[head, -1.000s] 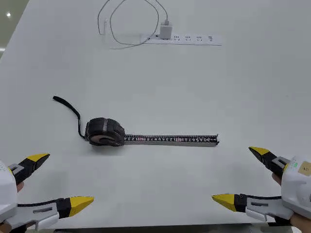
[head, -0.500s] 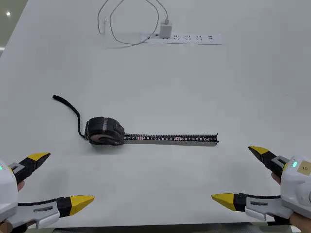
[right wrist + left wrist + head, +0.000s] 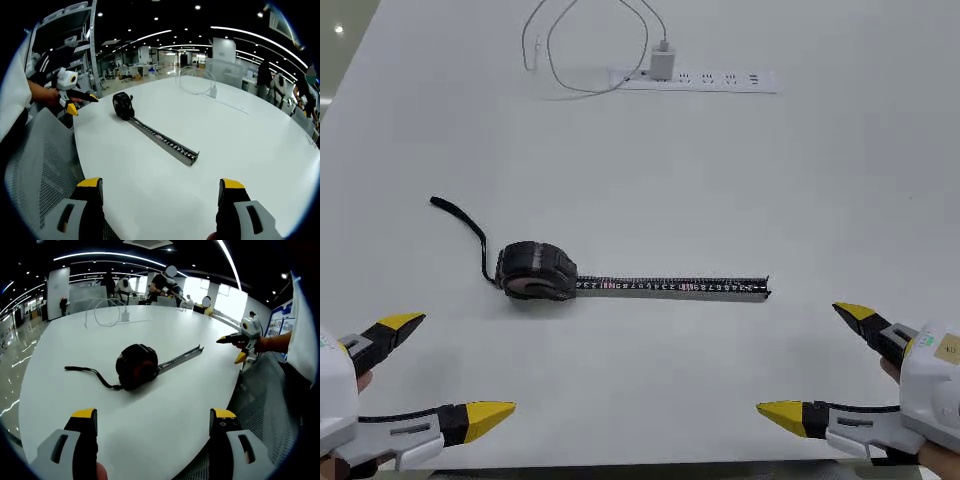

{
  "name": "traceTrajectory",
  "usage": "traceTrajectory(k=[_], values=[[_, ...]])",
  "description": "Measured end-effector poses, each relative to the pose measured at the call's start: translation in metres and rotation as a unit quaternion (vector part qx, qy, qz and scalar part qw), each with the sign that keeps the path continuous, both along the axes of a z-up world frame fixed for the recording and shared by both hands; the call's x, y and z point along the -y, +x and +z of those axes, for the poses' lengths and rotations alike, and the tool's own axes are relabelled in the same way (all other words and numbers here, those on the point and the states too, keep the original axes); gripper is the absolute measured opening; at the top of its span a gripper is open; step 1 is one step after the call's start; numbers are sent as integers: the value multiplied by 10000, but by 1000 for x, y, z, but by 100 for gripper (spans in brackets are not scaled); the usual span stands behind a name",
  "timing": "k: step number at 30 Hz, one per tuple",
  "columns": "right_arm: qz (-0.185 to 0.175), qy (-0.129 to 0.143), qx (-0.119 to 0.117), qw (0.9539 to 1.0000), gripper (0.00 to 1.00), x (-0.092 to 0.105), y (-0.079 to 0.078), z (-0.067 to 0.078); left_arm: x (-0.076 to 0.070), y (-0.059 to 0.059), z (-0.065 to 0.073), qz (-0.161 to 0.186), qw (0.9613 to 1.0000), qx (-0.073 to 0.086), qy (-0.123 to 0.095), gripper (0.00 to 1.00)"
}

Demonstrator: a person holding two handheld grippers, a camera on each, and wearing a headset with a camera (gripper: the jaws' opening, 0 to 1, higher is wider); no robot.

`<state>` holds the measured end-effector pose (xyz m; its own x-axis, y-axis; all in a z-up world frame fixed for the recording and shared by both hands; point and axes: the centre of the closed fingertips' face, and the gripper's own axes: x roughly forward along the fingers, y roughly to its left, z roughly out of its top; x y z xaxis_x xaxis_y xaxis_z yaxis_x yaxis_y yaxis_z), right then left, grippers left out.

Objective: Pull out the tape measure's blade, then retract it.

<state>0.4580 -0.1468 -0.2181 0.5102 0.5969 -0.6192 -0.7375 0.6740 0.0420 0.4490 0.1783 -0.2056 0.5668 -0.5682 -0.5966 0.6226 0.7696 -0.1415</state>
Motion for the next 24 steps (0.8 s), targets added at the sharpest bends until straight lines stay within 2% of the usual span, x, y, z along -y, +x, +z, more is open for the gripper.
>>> traceTrajectory(k=[14,24], values=[[9,6,-5,10000,95,0,0,0,0,1,2,12,10000,22,2,91],[11,12,-5,10000,95,-1,0,0,5,2,1,36,10000,13,-34,91]])
